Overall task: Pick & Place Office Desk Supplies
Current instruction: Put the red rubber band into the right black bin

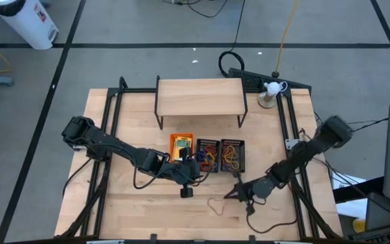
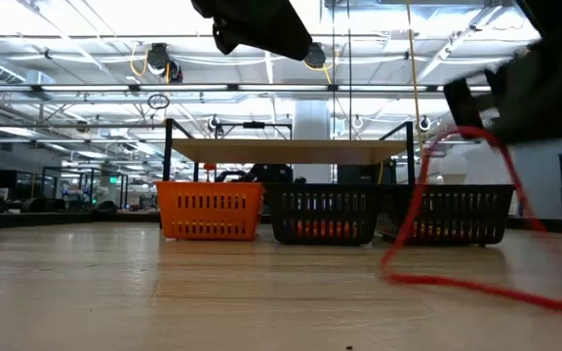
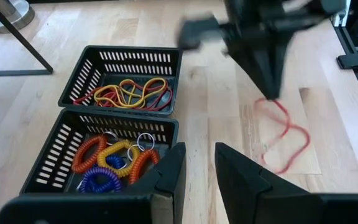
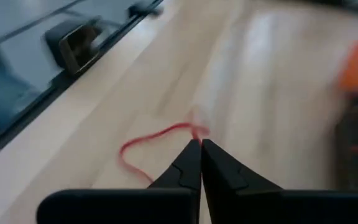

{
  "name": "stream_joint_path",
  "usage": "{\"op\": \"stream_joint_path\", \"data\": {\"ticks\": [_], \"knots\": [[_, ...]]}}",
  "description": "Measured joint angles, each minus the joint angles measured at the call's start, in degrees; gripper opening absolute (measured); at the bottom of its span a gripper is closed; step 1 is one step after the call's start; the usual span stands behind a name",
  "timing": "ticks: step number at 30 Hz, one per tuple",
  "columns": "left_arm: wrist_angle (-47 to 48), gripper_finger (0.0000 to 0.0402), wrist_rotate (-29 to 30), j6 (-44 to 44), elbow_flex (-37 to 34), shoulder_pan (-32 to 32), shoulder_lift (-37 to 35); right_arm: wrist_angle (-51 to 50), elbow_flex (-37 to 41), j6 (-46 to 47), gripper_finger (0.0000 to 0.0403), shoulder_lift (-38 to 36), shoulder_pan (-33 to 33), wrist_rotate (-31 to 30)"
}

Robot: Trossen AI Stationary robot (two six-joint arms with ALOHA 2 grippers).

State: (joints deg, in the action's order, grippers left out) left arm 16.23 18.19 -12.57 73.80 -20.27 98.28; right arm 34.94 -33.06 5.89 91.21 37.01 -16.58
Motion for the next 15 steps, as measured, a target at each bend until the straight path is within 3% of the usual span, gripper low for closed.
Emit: {"op": "stream_joint_path", "data": {"ticks": [9,15], "knots": [[0.2,0.0088,-0.1,0.4,0.0,-0.1,0.0,-9.3,0.0,-7.0,0.0000,-19.3,-1.7,-11.3],[0.2,0.0088,-0.1,2.3,0.0,-0.1,0.0,-16.1,0.0,-8.6,0.0000,-27.9,-1.7,-19.4]]}}
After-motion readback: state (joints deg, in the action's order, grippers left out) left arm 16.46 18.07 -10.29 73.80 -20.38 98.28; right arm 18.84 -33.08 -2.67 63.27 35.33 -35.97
